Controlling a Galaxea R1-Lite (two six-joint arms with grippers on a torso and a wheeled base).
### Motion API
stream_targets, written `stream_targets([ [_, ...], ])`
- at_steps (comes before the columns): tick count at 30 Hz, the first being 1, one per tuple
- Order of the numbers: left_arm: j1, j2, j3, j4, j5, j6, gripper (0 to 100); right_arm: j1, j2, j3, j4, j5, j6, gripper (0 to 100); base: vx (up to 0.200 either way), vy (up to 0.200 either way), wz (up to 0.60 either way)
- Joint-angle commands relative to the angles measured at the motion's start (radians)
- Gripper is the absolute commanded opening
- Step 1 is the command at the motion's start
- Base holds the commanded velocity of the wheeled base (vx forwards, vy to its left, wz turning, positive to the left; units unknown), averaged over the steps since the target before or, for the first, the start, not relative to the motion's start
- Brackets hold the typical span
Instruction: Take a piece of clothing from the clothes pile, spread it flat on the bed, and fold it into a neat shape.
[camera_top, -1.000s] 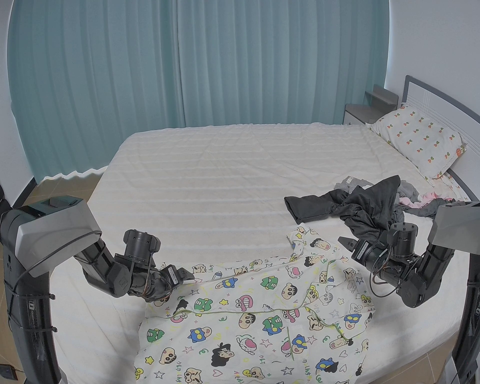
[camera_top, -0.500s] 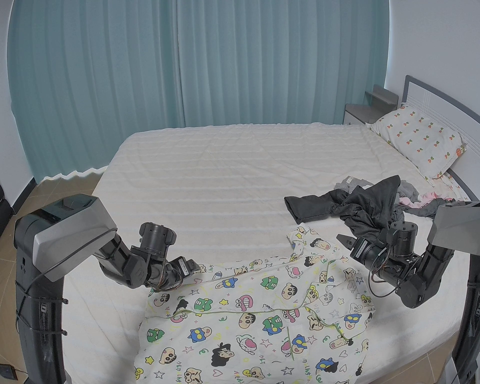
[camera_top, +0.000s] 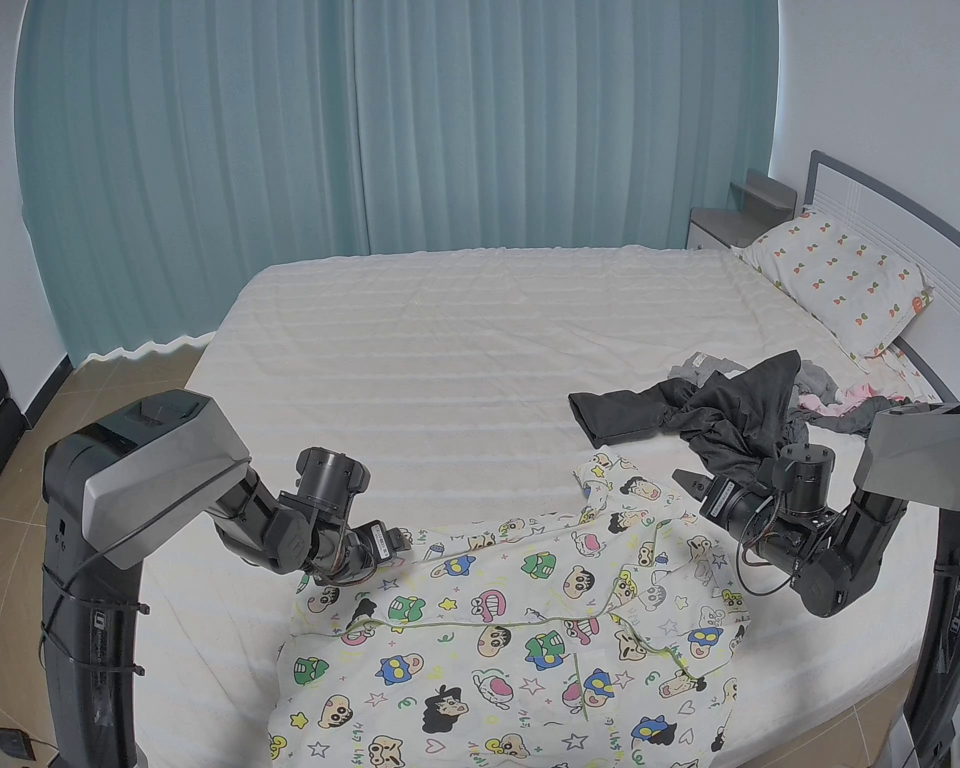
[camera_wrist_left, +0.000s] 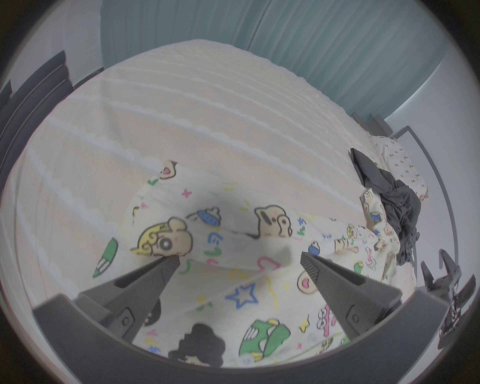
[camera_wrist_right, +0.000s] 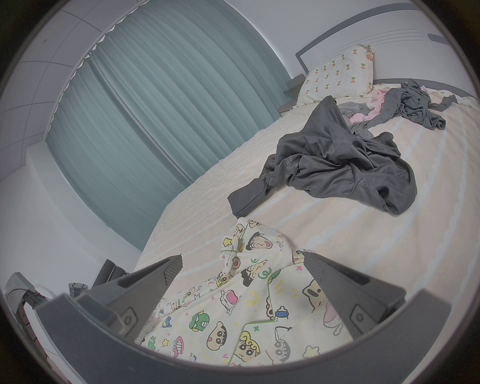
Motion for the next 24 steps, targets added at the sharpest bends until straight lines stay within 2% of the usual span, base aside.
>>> stream_targets([
  [1,0.000,0.092,-0.105,-0.001,0.044,0.001,100,-0.004,0.000,-0.005,-0.001,-0.001,-0.002,100,0.000,0.000,0.00],
  [6,0.021,0.111,-0.205,0.002,0.054,-0.010,100,-0.001,-0.001,-0.002,-0.002,-0.001,-0.001,100,0.000,0.000,0.00],
  [11,0.055,0.142,-0.363,-0.008,0.113,-0.135,100,-0.004,0.005,-0.002,-0.002,0.001,0.001,100,0.000,0.000,0.00],
  [13,0.055,0.142,-0.363,-0.008,0.113,-0.135,100,-0.004,0.005,-0.002,-0.002,0.001,0.001,100,0.000,0.000,0.00],
  [14,0.084,0.157,-0.445,-0.009,0.113,-0.186,100,-0.002,0.011,0.000,-0.002,0.001,0.001,100,0.000,0.000,0.00],
  [19,0.130,0.204,-0.547,0.000,0.124,-0.201,100,-0.002,0.022,0.003,-0.031,-0.004,-0.001,100,0.000,0.000,0.00],
  [21,0.141,0.192,-0.528,0.023,0.103,-0.229,100,-0.004,0.029,0.018,-0.058,-0.004,-0.001,100,0.000,0.000,0.00],
  [24,0.149,0.134,-0.472,0.069,0.000,-0.231,100,-0.002,0.040,0.032,-0.079,-0.005,-0.002,100,0.000,0.000,0.00],
])
